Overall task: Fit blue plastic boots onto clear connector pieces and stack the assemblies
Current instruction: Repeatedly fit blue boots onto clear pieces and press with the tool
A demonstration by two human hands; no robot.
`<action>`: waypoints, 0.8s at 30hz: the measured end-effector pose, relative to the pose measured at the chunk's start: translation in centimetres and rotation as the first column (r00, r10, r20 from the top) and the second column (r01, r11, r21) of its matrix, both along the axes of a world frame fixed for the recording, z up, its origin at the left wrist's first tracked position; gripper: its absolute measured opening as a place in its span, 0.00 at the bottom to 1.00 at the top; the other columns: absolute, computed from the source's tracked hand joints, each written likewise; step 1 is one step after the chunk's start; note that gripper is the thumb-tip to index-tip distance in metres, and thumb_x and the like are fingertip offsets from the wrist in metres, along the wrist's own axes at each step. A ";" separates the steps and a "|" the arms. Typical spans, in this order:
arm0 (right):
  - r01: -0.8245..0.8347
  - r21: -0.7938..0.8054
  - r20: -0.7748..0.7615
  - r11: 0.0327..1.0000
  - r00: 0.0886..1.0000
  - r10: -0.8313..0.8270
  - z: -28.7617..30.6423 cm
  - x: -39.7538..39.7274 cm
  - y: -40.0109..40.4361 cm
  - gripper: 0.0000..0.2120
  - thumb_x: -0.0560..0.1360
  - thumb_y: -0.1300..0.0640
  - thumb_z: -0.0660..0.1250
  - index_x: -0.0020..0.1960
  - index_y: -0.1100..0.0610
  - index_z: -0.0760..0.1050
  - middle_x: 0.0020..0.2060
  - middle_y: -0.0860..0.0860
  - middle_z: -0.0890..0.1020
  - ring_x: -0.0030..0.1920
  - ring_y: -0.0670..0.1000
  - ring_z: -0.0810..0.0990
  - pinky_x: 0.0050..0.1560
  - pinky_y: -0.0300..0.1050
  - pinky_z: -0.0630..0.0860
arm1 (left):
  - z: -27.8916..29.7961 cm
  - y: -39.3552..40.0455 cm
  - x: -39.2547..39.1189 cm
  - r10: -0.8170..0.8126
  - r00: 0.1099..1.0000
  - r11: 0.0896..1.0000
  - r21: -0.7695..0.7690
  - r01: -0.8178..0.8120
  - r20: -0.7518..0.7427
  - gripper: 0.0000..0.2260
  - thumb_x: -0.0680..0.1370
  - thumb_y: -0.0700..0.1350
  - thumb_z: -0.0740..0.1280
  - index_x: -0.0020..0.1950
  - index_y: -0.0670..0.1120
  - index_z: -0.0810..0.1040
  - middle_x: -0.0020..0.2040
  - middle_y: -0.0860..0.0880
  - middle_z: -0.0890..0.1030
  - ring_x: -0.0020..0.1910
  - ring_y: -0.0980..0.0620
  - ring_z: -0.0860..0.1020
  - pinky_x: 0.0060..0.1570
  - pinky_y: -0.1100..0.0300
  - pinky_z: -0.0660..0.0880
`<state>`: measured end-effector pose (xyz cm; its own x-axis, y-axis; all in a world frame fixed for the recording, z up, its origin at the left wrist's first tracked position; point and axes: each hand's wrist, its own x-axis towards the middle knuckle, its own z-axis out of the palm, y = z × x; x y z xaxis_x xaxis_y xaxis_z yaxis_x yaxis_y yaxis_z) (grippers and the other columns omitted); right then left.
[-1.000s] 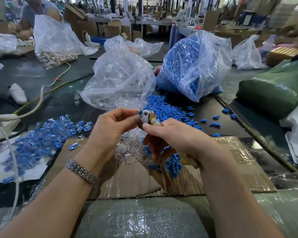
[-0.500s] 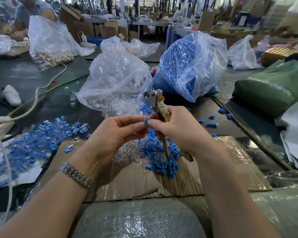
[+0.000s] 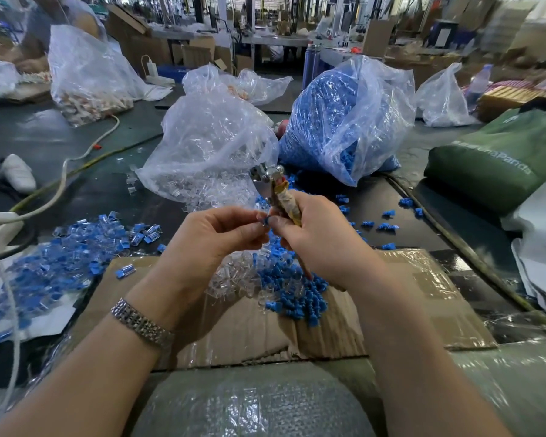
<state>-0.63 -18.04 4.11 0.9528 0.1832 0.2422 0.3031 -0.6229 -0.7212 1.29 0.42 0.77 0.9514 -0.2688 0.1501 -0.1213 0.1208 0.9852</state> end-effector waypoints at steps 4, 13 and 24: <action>-0.060 -0.033 0.002 0.998 0.998 0.060 0.2 -0.2 -0.1 0.12 0.81 0.59 0.67 0.41 0.49 0.71 0.32 0.45 0.73 0.33 0.47 0.71 0.38 0.48 0.69 | -0.1 0.4 0.1 -0.102 0.980 0.989 -0.124 0.081 -0.172 0.09 0.69 0.39 0.73 0.48 0.41 0.88 0.46 0.38 0.86 0.44 0.44 0.86 0.46 0.58 0.82; 0.309 -0.074 -0.137 0.948 0.939 -0.316 0.5 0.7 -3.3 0.18 0.81 0.43 0.66 0.39 0.53 0.70 0.33 0.50 0.75 0.36 0.54 0.75 0.34 0.51 0.69 | 0.9 4.8 1.6 0.426 0.904 0.824 0.396 -0.405 0.040 0.04 0.75 0.38 0.74 0.44 0.47 0.82 0.41 0.45 0.84 0.40 0.49 0.82 0.37 0.63 0.78; 0.418 -0.573 -0.245 0.705 0.734 -0.634 -2.3 2.6 -5.4 0.24 0.76 0.40 0.72 0.59 0.57 0.73 0.60 0.60 0.77 0.62 0.63 0.75 0.65 0.62 0.74 | 0.4 5.9 2.0 0.248 0.918 0.375 0.843 -0.386 0.310 0.08 0.75 0.40 0.73 0.51 0.52 0.84 0.50 0.49 0.83 0.49 0.50 0.81 0.52 0.54 0.77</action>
